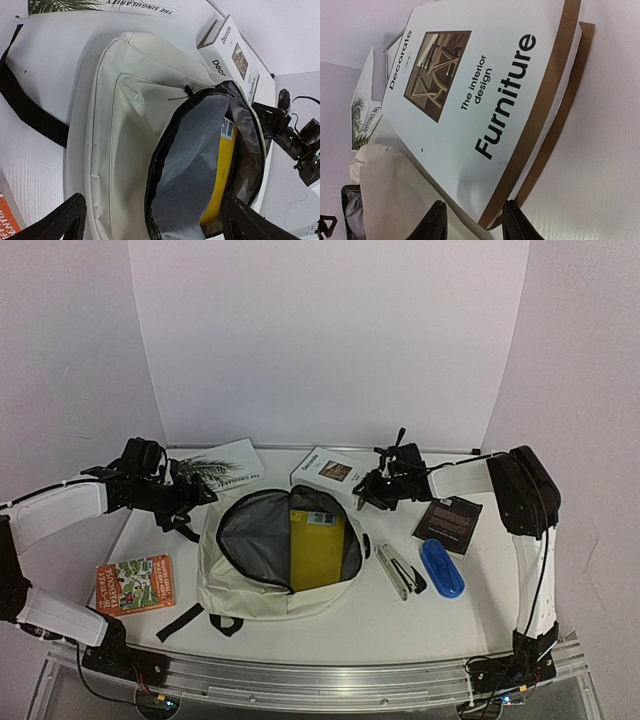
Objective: Pack the student bag
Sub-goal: Pick up the book from the center of the board.
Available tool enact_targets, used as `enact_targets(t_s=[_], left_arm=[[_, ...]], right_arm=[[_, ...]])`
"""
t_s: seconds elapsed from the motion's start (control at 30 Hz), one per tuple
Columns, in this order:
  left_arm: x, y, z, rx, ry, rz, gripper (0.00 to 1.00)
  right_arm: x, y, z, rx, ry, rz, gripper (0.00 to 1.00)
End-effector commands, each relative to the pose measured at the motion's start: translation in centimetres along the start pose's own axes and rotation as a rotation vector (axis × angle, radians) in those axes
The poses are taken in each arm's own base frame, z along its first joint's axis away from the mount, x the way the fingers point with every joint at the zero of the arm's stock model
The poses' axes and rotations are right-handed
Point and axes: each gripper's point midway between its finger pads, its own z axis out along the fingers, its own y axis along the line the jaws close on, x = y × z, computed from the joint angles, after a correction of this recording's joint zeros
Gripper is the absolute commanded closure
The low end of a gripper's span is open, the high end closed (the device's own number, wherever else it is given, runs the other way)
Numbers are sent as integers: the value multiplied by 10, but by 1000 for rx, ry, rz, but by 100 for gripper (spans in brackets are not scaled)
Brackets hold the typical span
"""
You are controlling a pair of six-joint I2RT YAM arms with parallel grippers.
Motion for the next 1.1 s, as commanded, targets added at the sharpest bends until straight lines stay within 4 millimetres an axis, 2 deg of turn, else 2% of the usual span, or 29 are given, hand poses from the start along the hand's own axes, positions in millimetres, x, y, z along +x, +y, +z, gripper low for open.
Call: enact_targets(t_s=[0.0, 0.13, 0.3, 0.57, 0.7, 0.8, 1.07], left_arm=[[-17, -15, -9, 40, -50, 14, 6], [-17, -16, -9, 44, -52, 12, 6], [-18, -16, -8, 42, -54, 12, 6], [-18, -17, -8, 45, -55, 13, 6], [-20, -21, -10, 62, -61, 16, 6], [-24, -28, -12, 92, -72, 25, 6], [-45, -64, -15, 225, -121, 80, 6]], right_arm=[[-11, 8, 7, -43, -29, 3, 66], [-8, 7, 10, -45, -20, 16, 68], [-5, 8, 12, -72, -6, 57, 81], [-22, 29, -9, -152, -59, 123, 99], [-36, 47, -27, -223, -99, 155, 100], [-50, 67, -49, -272, -141, 156, 100], [-68, 111, -98, -386, -184, 120, 100]])
